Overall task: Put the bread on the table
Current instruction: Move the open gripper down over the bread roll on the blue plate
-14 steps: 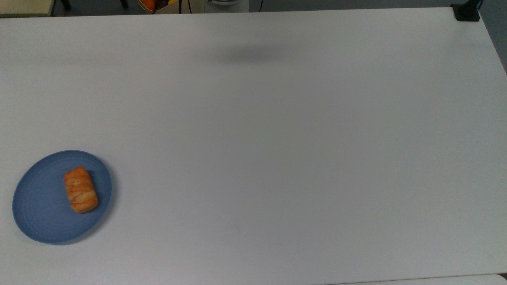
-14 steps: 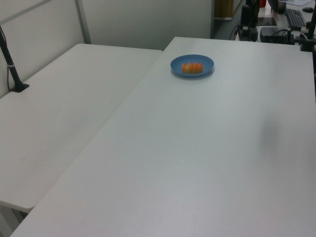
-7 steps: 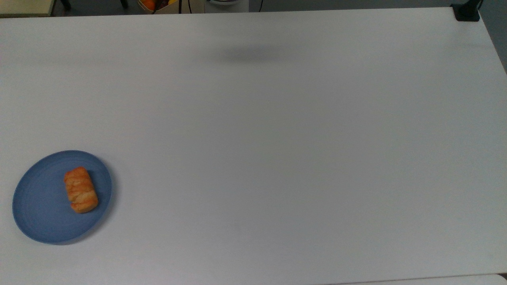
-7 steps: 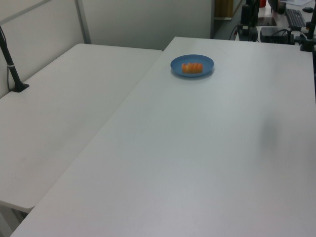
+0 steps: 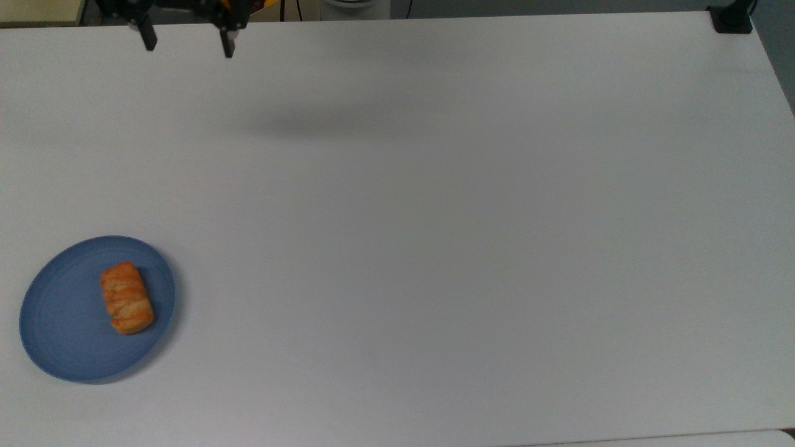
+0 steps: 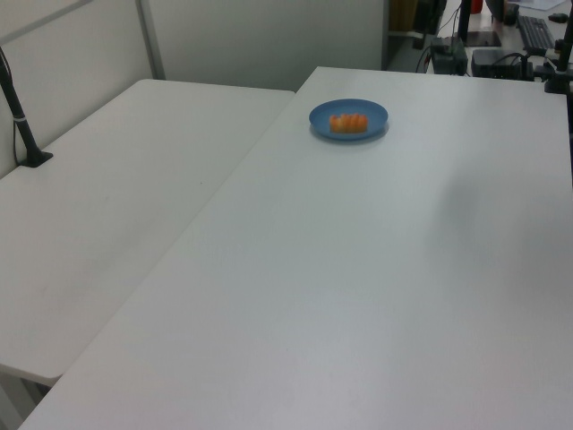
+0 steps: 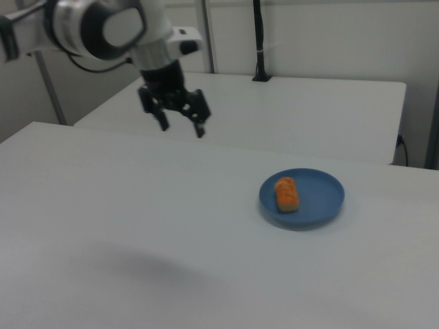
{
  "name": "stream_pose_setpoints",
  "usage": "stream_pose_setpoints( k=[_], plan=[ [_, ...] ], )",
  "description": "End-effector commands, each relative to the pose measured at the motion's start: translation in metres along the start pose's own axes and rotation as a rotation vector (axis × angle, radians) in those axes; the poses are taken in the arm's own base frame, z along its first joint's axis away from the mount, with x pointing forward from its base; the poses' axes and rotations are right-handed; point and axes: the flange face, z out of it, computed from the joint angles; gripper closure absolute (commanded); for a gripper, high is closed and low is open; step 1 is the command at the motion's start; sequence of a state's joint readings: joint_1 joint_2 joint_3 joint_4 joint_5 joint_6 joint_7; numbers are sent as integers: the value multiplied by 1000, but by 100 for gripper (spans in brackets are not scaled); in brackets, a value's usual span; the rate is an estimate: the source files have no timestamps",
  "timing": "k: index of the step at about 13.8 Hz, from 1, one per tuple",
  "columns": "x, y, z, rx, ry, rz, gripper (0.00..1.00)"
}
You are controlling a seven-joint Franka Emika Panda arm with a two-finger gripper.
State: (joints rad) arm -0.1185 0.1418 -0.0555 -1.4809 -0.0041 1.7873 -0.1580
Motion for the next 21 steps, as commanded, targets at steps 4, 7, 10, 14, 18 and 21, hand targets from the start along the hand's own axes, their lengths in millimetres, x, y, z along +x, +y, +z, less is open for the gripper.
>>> stream_pose_setpoints(
  k=[4,7,10,14,18,21],
  plan=[
    [47,71,64,-72,198,-85,0],
    [66,103,125,-121,299,-57,0],
    [75,118,177,-149,354,-47,0],
    [81,118,251,-174,425,-49,0],
    [84,103,293,-171,457,-65,0],
    [83,103,309,-186,504,-66,3]
  ],
)
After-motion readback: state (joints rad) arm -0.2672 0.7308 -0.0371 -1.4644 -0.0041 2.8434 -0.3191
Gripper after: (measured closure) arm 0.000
